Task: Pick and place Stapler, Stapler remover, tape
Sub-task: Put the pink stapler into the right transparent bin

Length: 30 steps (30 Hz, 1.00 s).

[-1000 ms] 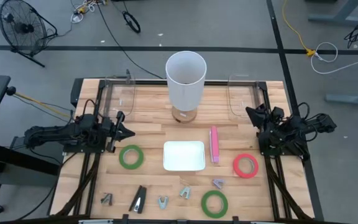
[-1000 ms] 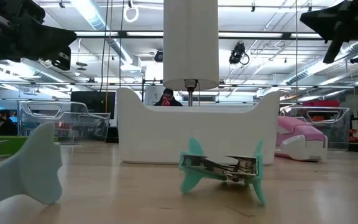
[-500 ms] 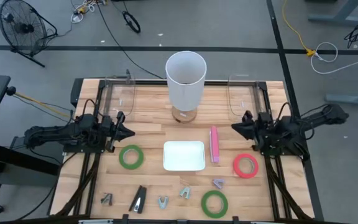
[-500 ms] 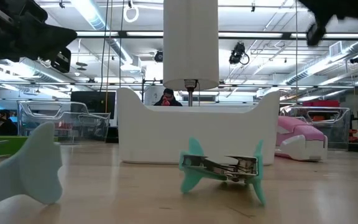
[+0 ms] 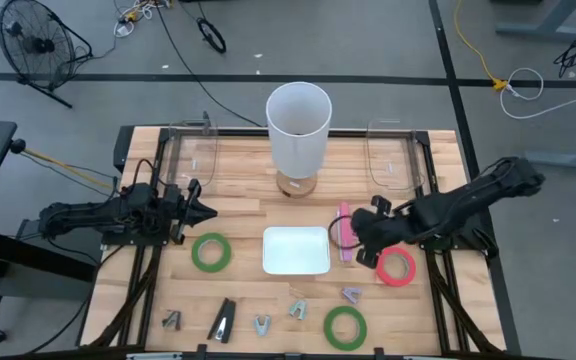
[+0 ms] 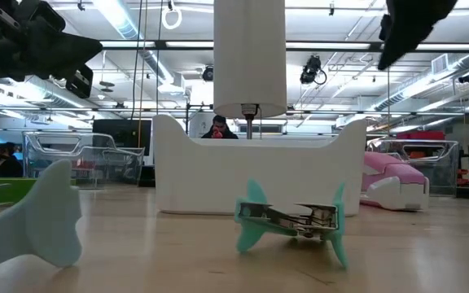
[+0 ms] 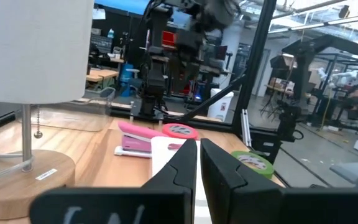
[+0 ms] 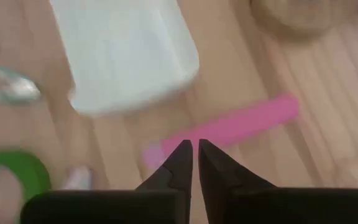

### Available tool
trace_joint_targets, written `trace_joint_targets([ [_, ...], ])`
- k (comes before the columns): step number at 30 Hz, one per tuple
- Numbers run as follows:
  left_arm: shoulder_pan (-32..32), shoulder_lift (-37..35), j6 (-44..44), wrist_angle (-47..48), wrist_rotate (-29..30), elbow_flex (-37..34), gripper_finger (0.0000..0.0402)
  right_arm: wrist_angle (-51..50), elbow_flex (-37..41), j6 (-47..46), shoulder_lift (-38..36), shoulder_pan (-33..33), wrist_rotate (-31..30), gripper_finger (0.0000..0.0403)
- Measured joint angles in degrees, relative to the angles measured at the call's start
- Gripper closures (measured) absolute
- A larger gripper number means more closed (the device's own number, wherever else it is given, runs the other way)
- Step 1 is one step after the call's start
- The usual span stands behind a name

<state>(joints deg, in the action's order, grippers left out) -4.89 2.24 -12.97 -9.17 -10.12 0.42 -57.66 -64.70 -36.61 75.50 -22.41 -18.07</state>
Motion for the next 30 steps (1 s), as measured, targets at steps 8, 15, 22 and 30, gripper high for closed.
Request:
trace_joint_targets([
  [8,0.0,0.0,-0.1,0.0,0.0,0.0,0.0378,-3.1,-2.4,-14.1,6.7,1.4,4.4,0.0373],
  [15,0.0,0.0,-1.5,0.0,0.0,0.0,0.0378,-1.1,2.5,-15.9,7.5,2.3,5.1,0.0363],
  [22,0.0,0.0,-1.5,0.0,0.0,0.0,0.0378,3.3,5.6,-14.9,7.5,3.6,2.0,0.0271],
  [30,0.0,0.0,-1.5,0.0,0.0,0.0,0.0378,13.4,11.0,-16.6,7.5,5.1,-0.4,0.0158],
])
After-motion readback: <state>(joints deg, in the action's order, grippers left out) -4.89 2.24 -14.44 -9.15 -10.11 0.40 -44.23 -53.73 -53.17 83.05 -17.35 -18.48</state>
